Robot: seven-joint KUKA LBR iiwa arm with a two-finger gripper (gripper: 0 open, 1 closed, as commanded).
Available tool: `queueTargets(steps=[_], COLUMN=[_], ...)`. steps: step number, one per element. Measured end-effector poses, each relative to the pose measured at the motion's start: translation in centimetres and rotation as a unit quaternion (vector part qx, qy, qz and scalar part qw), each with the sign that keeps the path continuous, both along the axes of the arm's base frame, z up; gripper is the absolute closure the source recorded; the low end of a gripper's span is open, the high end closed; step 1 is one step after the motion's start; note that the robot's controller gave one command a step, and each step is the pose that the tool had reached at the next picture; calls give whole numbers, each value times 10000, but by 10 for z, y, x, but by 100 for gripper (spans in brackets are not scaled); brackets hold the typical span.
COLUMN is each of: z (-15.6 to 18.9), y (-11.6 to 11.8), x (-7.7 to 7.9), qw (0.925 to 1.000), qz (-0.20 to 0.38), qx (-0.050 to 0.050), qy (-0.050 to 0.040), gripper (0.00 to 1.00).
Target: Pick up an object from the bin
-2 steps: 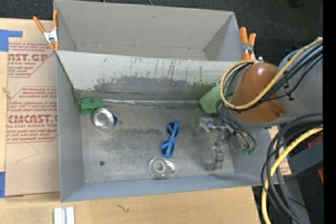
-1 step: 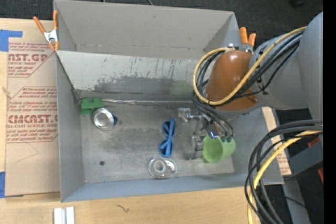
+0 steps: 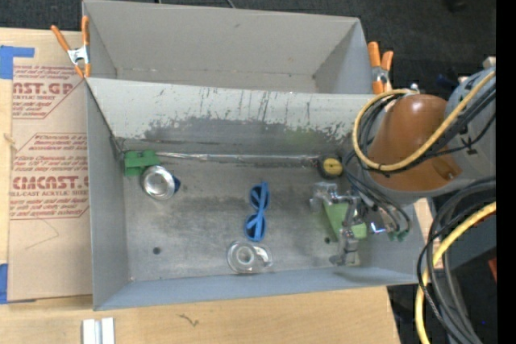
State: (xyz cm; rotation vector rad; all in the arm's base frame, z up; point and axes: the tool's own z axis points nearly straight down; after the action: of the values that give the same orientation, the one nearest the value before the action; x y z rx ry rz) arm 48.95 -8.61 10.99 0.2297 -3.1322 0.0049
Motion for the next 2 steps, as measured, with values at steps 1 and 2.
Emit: queueTargets(steps=[1,2], z=[-26,-22], y=[-73,-70], x=[30,32], qw=[9998,9998], qz=[-198,-175], qx=[10,12], qy=[-19,-37], gripper=[0,100])
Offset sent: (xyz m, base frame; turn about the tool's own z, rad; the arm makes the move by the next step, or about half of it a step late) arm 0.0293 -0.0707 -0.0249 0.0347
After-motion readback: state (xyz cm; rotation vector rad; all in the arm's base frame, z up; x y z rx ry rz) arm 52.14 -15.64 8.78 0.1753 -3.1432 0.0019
